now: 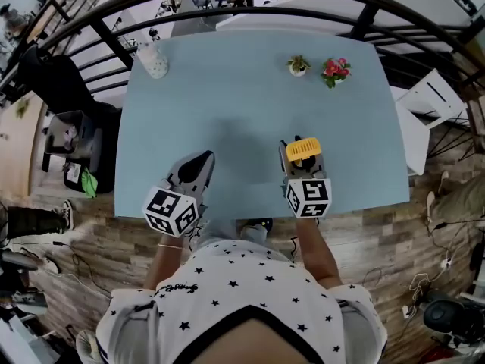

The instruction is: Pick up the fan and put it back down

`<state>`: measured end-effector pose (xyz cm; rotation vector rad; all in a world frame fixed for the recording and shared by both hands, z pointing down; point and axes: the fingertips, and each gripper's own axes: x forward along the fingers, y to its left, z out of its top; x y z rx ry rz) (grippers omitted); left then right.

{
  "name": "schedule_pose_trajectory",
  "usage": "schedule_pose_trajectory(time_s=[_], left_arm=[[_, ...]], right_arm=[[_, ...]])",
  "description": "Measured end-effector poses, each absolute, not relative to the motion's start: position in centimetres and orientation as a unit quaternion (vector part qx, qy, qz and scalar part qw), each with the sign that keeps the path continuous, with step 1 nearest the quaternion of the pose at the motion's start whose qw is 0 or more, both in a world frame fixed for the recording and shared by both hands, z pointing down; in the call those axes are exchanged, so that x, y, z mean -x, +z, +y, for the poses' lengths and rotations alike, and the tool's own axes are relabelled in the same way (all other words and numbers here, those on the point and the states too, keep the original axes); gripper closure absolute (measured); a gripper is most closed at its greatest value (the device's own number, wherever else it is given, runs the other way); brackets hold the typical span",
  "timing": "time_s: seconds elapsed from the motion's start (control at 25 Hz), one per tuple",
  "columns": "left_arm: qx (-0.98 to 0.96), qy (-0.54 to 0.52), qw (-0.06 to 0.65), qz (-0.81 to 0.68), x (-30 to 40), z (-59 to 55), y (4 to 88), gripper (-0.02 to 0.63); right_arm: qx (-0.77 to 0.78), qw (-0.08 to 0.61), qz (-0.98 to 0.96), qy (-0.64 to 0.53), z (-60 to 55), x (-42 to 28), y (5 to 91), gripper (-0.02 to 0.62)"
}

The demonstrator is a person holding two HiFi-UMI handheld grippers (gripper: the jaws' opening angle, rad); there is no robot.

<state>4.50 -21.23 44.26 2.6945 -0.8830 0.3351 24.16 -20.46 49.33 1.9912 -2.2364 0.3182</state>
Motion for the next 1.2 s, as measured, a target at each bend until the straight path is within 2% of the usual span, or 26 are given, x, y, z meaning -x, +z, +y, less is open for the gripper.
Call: schedule_pose_trajectory(time_s=[0.56,1.2], left_arm=[[-0.939,0.101,0.140,-0.299,-5.3,-17.9,44.2,0.577],[-0.942,0.093,0.129,-0.296,-6.4,-16.3,43.4,0.577]], right_arm=[[-0.640,0.027,-0.766,0.058,-16.7,-23.5,42.8,0.436],[-0.628,0.015,-0.777,0.038,-13.7,-23.3,39.9,0.436]])
